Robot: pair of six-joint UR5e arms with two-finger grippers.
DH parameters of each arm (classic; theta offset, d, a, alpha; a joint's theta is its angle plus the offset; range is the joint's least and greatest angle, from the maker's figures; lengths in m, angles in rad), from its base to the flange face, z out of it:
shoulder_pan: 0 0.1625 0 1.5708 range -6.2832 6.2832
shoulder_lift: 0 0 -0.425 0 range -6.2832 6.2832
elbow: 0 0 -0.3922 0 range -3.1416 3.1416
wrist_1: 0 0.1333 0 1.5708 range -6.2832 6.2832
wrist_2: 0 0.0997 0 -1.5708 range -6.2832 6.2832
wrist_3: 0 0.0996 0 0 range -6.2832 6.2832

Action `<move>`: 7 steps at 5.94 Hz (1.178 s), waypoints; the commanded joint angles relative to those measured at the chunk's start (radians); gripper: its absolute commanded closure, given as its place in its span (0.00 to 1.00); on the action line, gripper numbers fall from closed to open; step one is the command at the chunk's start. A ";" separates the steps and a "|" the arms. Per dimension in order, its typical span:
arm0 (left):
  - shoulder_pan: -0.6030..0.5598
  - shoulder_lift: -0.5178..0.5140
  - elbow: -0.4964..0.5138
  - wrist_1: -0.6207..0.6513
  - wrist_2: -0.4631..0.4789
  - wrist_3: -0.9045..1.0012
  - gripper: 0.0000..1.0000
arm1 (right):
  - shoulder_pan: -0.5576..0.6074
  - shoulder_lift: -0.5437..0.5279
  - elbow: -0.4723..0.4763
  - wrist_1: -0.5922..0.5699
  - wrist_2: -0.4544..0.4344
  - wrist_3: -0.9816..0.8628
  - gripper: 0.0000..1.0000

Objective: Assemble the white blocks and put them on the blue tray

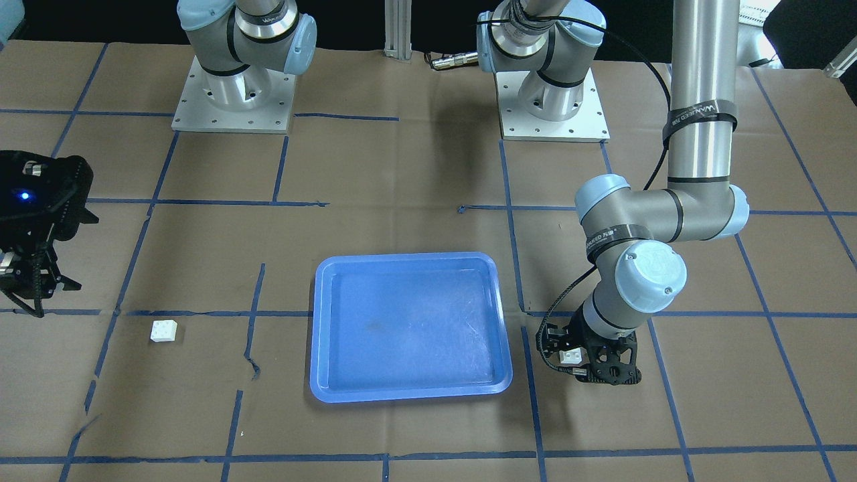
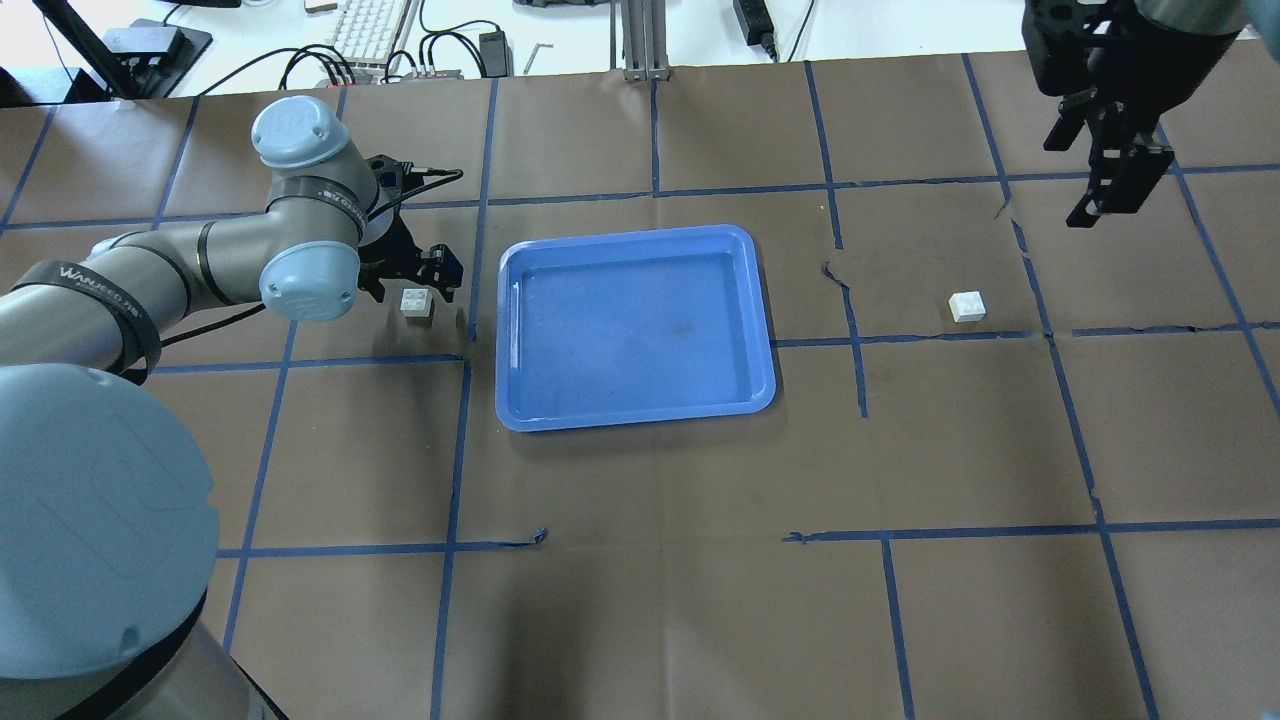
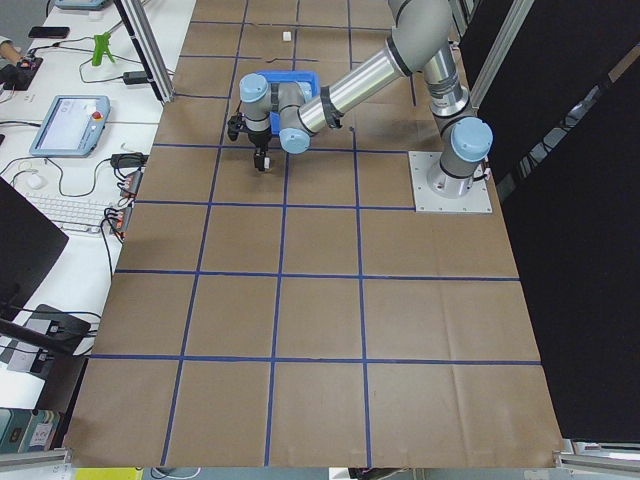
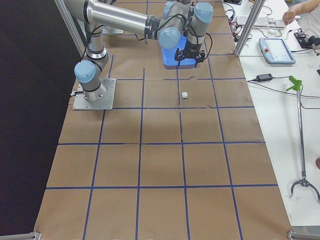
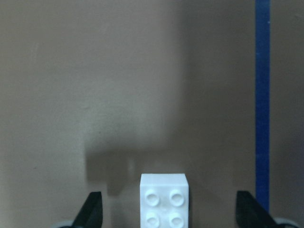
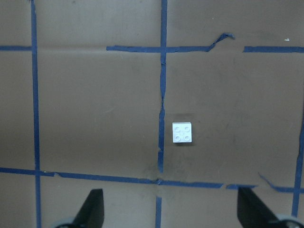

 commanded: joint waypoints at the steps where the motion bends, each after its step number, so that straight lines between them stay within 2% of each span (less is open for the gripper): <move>1: 0.000 0.001 0.002 0.000 0.001 0.009 0.88 | -0.053 0.066 0.054 -0.016 0.148 -0.176 0.00; 2: -0.002 0.006 0.005 -0.004 0.008 0.035 0.90 | -0.074 0.086 0.129 -0.104 0.240 -0.223 0.00; 3: -0.023 0.024 0.022 -0.007 0.010 0.189 0.90 | -0.105 0.120 0.212 -0.234 0.299 -0.234 0.00; 4: -0.103 0.048 0.027 -0.007 0.011 0.272 0.90 | -0.122 0.165 0.258 -0.320 0.342 -0.241 0.00; 6: -0.298 0.082 0.039 0.063 0.012 0.638 0.89 | -0.145 0.261 0.265 -0.350 0.350 -0.272 0.00; 7: -0.342 0.081 0.033 0.062 -0.002 0.779 0.88 | -0.163 0.281 0.269 -0.376 0.351 -0.277 0.00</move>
